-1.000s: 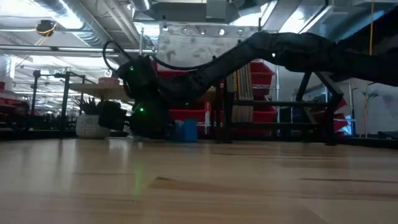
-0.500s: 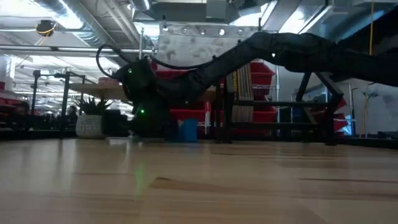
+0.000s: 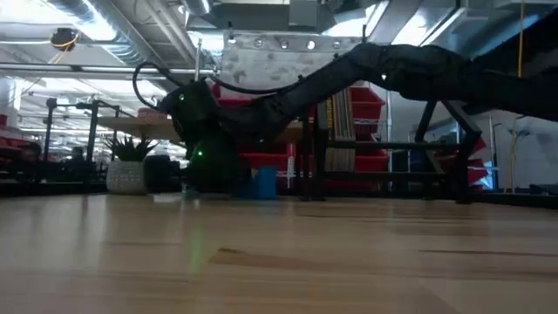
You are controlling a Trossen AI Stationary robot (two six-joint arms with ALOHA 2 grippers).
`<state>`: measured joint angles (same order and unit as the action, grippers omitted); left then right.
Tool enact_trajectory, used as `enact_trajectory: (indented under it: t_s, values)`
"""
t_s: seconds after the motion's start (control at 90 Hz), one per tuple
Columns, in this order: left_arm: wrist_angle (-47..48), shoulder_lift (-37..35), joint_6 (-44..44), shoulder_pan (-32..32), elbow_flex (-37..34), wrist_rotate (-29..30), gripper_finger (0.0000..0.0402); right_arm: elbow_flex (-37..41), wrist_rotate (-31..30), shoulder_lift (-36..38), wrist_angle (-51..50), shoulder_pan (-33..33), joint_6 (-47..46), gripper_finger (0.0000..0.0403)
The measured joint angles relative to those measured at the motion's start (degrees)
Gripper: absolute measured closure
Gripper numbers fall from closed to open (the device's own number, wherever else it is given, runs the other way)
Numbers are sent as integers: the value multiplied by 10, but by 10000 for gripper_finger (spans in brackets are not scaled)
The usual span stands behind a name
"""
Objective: Stock shelves
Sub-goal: Remove the blue tape dispenser and green stapler from under the shelf
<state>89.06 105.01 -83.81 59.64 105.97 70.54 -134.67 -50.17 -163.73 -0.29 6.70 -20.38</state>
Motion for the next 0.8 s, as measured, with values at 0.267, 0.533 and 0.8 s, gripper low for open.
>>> enact_trajectory:
  t_s: [0.267,0.533,0.8]
  values:
    - [-1,0,0,0,0,0,263,0,88,2,0,17,7,130]
    - [-1,0,-1,0,0,0,263,0,130,2,33,16,64,130]
    - [-2,0,-2,0,0,0,263,0,89,2,30,14,36,168]
